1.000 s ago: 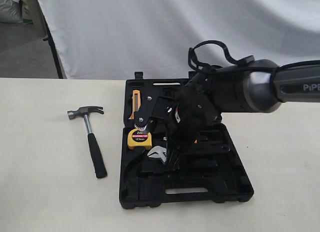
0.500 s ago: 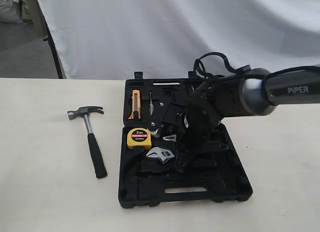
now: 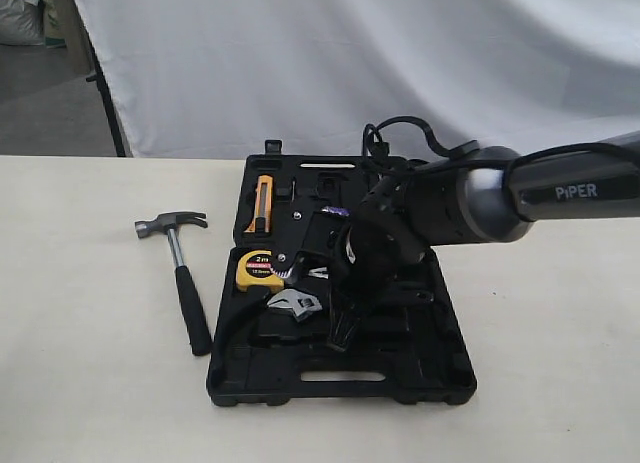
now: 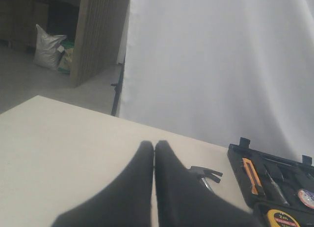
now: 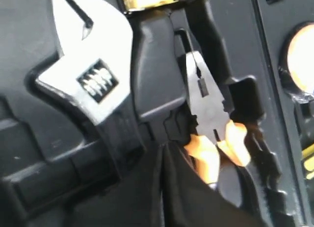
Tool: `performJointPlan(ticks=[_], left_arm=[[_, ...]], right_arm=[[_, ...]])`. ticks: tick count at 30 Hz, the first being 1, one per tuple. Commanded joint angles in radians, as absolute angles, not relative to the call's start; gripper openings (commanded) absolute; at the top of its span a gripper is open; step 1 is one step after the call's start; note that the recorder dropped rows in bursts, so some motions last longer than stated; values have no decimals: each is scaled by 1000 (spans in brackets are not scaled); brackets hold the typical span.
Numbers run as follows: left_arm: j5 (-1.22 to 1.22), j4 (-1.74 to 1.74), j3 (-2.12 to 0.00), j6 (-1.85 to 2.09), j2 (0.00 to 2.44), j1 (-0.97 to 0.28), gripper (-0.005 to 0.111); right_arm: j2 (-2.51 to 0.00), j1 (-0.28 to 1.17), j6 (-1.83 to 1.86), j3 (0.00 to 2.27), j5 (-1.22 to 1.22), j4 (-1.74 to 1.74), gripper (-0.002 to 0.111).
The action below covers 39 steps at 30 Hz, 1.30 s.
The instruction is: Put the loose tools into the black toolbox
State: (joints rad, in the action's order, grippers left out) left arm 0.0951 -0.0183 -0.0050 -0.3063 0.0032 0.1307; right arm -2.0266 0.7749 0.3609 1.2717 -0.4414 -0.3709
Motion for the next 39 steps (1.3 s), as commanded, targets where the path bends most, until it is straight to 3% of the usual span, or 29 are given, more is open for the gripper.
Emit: performJointPlan(ticks=[1, 32, 39], left_arm=[[88, -23, -8, -311, 0, 156, 1], [88, -23, -8, -311, 0, 156, 1], [88, -23, -8, -311, 0, 156, 1]], right_arm=[[-1986, 784, 329, 1267, -453, -340, 0], [-1990, 822, 302, 1267, -454, -372, 0], [-1940, 761, 228, 1267, -476, -381, 0]])
